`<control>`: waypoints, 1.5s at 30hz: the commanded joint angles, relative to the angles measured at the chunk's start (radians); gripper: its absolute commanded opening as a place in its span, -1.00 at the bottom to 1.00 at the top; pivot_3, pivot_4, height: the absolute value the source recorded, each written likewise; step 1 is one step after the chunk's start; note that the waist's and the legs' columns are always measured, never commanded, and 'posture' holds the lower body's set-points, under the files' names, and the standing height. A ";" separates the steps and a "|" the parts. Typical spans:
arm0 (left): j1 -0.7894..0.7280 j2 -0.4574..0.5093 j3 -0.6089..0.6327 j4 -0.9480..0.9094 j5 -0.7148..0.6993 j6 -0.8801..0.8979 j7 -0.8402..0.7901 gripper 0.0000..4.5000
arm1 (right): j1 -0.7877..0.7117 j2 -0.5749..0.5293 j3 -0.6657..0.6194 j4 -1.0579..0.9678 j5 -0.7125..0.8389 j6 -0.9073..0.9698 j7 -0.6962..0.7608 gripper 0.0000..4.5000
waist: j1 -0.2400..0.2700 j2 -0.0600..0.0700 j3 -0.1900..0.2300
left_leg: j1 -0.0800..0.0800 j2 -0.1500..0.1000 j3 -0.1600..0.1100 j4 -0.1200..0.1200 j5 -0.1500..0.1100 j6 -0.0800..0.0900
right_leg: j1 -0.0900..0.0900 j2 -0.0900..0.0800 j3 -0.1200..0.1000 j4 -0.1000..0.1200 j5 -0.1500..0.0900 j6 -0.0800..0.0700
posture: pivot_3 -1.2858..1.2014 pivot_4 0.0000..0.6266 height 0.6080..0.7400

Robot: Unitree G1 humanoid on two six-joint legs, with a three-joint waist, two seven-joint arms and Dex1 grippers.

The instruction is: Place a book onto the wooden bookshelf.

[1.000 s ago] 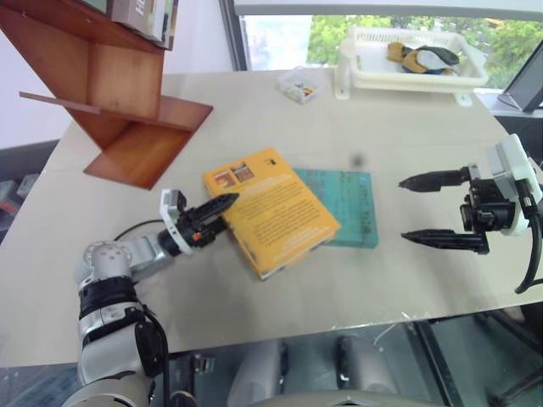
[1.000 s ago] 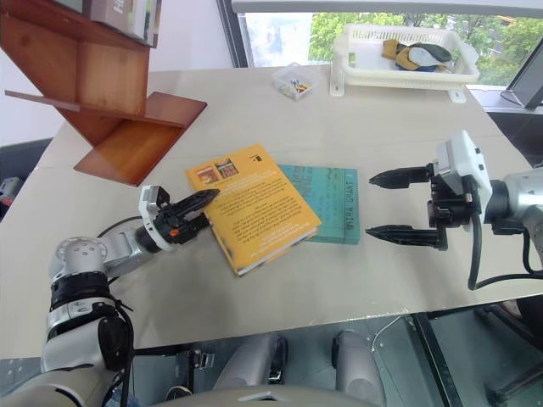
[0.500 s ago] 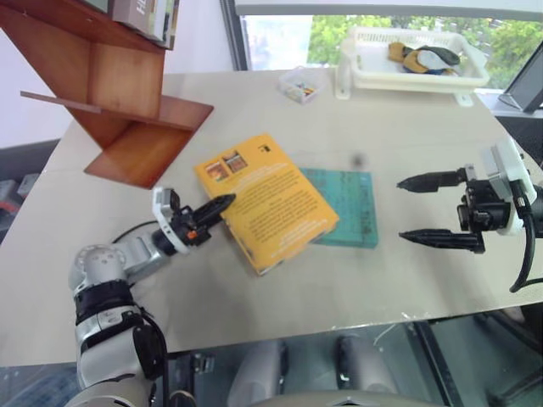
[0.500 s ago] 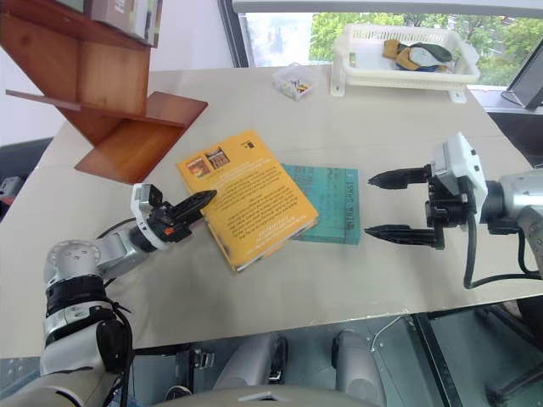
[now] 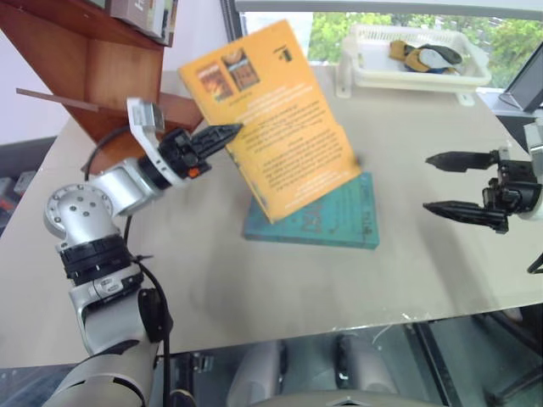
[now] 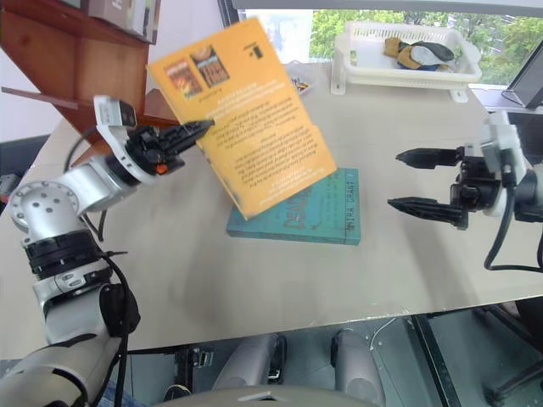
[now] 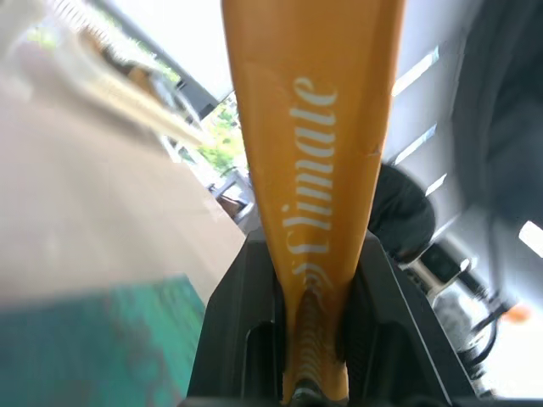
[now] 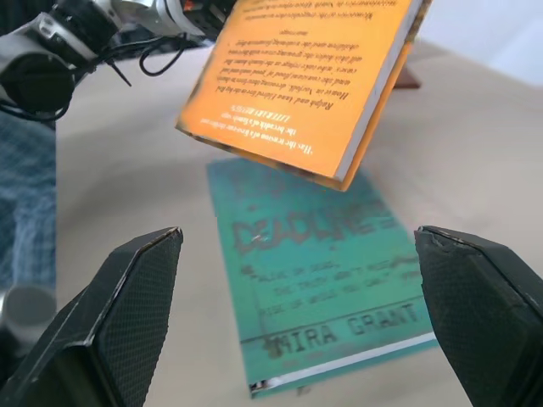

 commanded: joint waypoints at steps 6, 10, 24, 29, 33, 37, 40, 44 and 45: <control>-0.022 0.328 -0.336 -0.263 0.445 -0.565 -0.257 -0.81 | -0.042 -0.021 -0.097 0.075 0.047 0.001 0.009 1.00 | 0.002 0.001 0.001 | 0.001 0.000 0.003 0.000 0.000 0.000 | 0.001 0.004 0.003 -0.001 0.000 0.000 | 0.03 -0.52 1.00; -0.066 0.452 -0.451 -0.219 0.698 -0.855 -0.315 -0.81 | -0.076 -0.029 -0.087 0.124 0.027 -0.012 0.025 1.00 | 0.002 0.001 0.001 | 0.001 0.001 0.004 0.000 0.000 0.001 | 0.001 0.005 0.004 -0.002 -0.002 -0.004 | 0.03 -0.52 1.00; -0.225 0.573 -0.498 0.043 0.985 -1.321 -0.388 -0.81 | -0.141 -0.027 -0.068 0.230 -0.034 -0.055 0.080 1.00 | 0.001 0.002 0.004 | 0.000 0.001 0.005 0.001 -0.003 0.007 | 0.000 0.007 0.003 -0.002 0.000 0.001 | 0.03 -0.52 1.00; -0.253 0.643 -0.494 0.142 1.029 -1.450 -0.432 -0.81 | -0.138 -0.025 -0.068 0.236 -0.043 -0.061 0.089 1.00 | 0.000 0.002 0.005 | 0.000 0.001 0.005 0.001 -0.004 0.007 | 0.000 0.007 0.002 -0.001 0.000 0.001 | 0.03 -0.52 1.00; -0.282 0.695 -0.491 0.194 1.019 -1.477 -0.501 -0.81 | -0.134 -0.029 -0.072 0.239 -0.047 -0.061 0.095 1.00 | -0.002 0.002 0.005 | 0.000 0.001 0.005 0.002 -0.004 0.008 | 0.000 0.007 0.002 0.000 0.000 0.001 | 0.03 -0.52 1.00; -0.298 0.730 -0.487 0.230 1.021 -1.498 -0.538 -0.81 | -0.147 -0.032 -0.069 0.253 -0.053 -0.062 0.102 1.00 | 0.001 0.001 0.006 | 0.000 0.001 0.006 0.002 -0.004 0.008 | 0.000 0.007 0.002 0.001 0.000 0.001 | 0.03 -0.52 1.00; -0.306 0.753 -0.491 0.311 1.063 -1.554 -0.526 -0.81 | -0.161 -0.028 -0.060 0.265 -0.059 -0.066 0.106 1.00 | -0.001 0.001 0.006 | 0.000 0.002 0.005 0.003 -0.004 0.008 | 0.000 0.007 0.002 0.002 0.000 0.001 | 0.03 -0.52 1.00; -0.317 0.752 -0.511 0.430 1.138 -1.661 -0.456 -0.81 | -0.168 -0.022 -0.055 0.269 -0.064 -0.068 0.110 1.00 | -0.011 0.001 0.006 | 0.001 0.002 0.006 0.003 -0.004 0.008 | 0.000 0.008 0.002 0.004 -0.001 0.001 | 0.03 -0.52 1.00; -0.323 0.751 -0.519 0.471 1.160 -1.691 -0.437 -0.81 | -0.168 -0.022 -0.055 0.269 -0.063 -0.069 0.111 1.00 | -0.012 0.001 0.006 | 0.001 0.002 0.005 0.003 -0.004 0.008 | 0.000 0.008 0.002 0.004 -0.001 0.001 | 0.03 -0.52 1.00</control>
